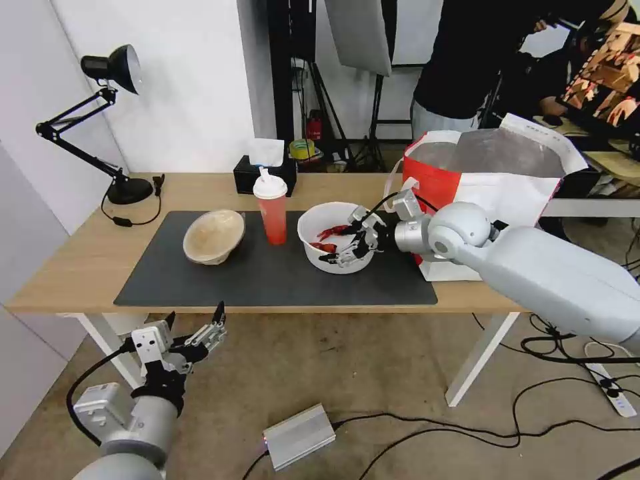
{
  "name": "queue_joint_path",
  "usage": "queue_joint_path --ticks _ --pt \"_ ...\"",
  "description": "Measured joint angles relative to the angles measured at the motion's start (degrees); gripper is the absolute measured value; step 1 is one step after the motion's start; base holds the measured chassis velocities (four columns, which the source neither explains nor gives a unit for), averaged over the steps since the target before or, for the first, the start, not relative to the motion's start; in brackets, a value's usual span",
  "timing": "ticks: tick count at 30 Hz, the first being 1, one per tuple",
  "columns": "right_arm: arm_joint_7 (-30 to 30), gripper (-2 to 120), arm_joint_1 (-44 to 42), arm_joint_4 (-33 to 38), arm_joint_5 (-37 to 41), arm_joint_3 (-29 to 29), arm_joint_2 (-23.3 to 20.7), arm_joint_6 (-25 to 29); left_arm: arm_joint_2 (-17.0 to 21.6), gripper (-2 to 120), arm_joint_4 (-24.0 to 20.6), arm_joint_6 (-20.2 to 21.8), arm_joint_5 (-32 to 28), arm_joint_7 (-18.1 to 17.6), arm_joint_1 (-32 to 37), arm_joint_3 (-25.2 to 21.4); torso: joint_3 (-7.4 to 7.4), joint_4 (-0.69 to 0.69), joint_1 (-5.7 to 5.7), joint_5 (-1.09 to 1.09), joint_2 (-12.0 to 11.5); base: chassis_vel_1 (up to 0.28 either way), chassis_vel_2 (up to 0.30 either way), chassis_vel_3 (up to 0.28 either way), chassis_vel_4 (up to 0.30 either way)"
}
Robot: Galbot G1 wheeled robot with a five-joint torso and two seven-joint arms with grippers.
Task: Pick up the trash from the table and place it into the takeout bag.
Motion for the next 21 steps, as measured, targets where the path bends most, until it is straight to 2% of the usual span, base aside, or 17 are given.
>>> queue_joint_path --ticks 21 --pt "-3.20 100 0.18 -4.10 -1.91 -1.37 1.71 2.06 -0.33 100 1.78 0.00 0.23 0.08 -2.01 1.39 0.00 0.00 0.00 0.00 0.00 0.000 0.000 0.000 0.000"
